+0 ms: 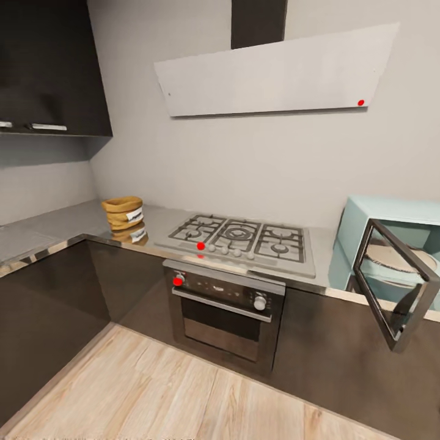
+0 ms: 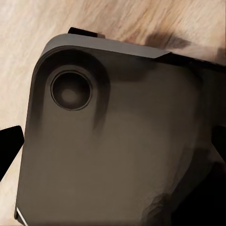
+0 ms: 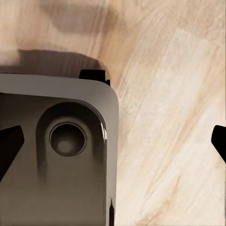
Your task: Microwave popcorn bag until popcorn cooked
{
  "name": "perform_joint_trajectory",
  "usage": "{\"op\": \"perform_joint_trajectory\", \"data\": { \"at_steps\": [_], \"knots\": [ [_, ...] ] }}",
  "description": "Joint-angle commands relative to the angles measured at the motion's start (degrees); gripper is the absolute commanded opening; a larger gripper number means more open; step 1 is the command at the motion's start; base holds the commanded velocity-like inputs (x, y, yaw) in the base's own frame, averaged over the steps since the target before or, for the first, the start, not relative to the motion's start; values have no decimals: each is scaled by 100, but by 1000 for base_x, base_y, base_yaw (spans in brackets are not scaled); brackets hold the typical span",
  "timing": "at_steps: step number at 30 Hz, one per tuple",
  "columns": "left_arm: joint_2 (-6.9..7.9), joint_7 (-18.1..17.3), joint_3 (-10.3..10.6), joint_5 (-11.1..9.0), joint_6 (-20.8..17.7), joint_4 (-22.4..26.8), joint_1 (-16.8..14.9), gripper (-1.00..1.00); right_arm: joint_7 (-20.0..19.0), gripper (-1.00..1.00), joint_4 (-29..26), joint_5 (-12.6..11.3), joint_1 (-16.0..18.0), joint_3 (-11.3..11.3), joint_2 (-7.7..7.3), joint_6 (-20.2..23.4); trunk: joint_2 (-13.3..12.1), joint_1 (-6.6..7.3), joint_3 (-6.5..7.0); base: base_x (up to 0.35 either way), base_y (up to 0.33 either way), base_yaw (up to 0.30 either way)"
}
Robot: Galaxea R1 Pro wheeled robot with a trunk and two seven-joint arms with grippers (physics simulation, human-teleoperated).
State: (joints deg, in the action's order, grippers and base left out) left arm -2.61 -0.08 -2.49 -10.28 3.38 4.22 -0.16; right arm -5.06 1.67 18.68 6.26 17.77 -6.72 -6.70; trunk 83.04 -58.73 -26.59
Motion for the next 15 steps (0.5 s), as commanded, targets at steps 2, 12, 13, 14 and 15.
{"op": "perform_joint_trajectory", "data": {
  "at_steps": [2, 12, 13, 14, 15],
  "knots": [
    [-2, -1, -23, -27, 13, 5, -2, 100, -13, 100, 18, 39, 7, 49, -4, -33, 3, 0, -5, 0, 0, 270],
    [-2, -1, -23, -20, 13, 8, -2, 100, -13, 100, 18, 39, 7, 42, -1, -33, 3, 0, -5, 0, 0, 270],
    [-2, -1, -23, -19, 13, 8, -2, 100, -13, 100, 18, 39, 7, 42, -2, -33, 3, 0, -5, 0, 0, 270],
    [-2, -1, -22, -18, 13, 8, -2, 100, -13, 100, 18, 39, 7, 44, -2, -33, 3, 0, -5, 0, 0, 270],
    [-2, -1, -21, -18, 13, 8, -2, 100, -13, 100, 18, 39, 7, 44, -1, -33, 3, 0, -5, 0, 0, 270]
  ]
}}
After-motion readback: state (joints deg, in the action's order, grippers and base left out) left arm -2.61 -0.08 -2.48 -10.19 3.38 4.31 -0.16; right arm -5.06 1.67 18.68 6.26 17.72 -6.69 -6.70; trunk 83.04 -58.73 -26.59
